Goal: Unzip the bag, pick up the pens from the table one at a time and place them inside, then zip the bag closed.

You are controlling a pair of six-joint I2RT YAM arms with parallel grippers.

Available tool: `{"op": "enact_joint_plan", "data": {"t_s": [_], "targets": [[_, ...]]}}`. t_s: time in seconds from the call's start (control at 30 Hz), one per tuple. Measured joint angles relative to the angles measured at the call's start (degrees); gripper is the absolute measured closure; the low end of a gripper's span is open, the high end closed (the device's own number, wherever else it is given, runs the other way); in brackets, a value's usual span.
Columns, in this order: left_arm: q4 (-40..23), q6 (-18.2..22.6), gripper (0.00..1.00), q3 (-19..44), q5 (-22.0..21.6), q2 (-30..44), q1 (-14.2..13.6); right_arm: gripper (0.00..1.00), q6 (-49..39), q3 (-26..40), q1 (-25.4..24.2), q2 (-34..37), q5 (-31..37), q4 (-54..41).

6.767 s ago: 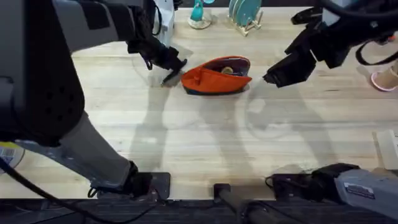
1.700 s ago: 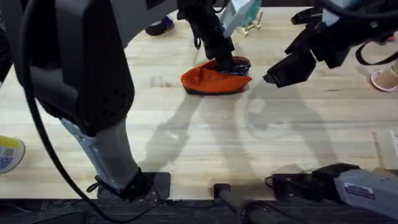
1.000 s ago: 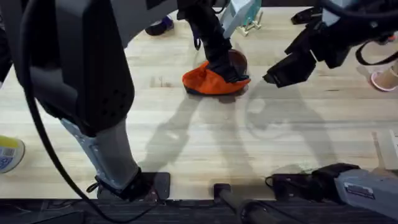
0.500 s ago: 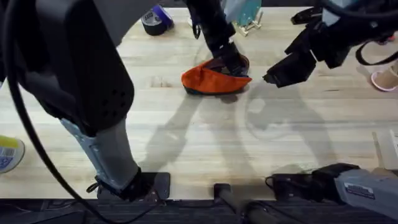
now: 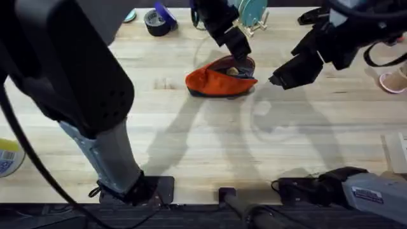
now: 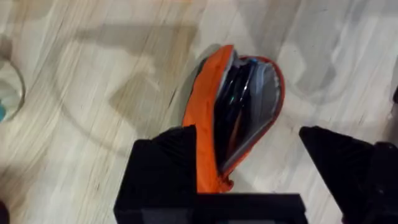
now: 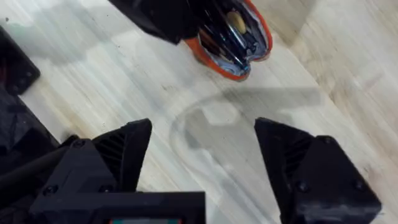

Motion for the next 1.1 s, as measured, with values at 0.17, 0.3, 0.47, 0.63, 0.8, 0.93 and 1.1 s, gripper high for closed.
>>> {"op": "enact_joint_plan", "data": {"t_s": [0.17, 0.3, 0.47, 0.63, 0.8, 0.93, 1.1], "targets": [[-1.5, -0.7, 0.002, 0.0, -0.3, -2.6, 2.3, 0.006, 0.0, 0.0, 0.0, 0.0, 0.0, 0.0], [-3.6, -1.0, 0.002, 0.0, -0.3, -5.8, 3.8, 0.006, 1.3, 0.0, 0.0, 0.0, 0.0, 0.1], [-5.3, -0.9, 0.002, 0.0, 0.0, -8.3, 5.1, 0.006, 2.8, 0.0, 0.0, 0.0, 0.0, 0.3], [-5.3, -0.6, 0.002, -0.5, 0.2, -11.0, 7.4, 0.006, 3.5, 0.0, 0.0, 0.0, 0.0, 0.3], [-4.1, 0.1, 0.002, -6.5, 0.7, -16.7, 10.0, 0.006, 5.8, 0.0, 0.0, 0.0, 0.0, 0.4], [-2.4, 1.5, 0.002, -12.4, 3.0, -21.3, 12.3, 0.005, 6.9, 0.0, 0.0, 0.0, 0.0, 0.5], [-2.3, 4.1, 0.002, -19.2, 7.0, -25.0, 16.3, 0.006, 9.0, 0.0, 0.0, 0.0, 0.0, 0.5]]}}
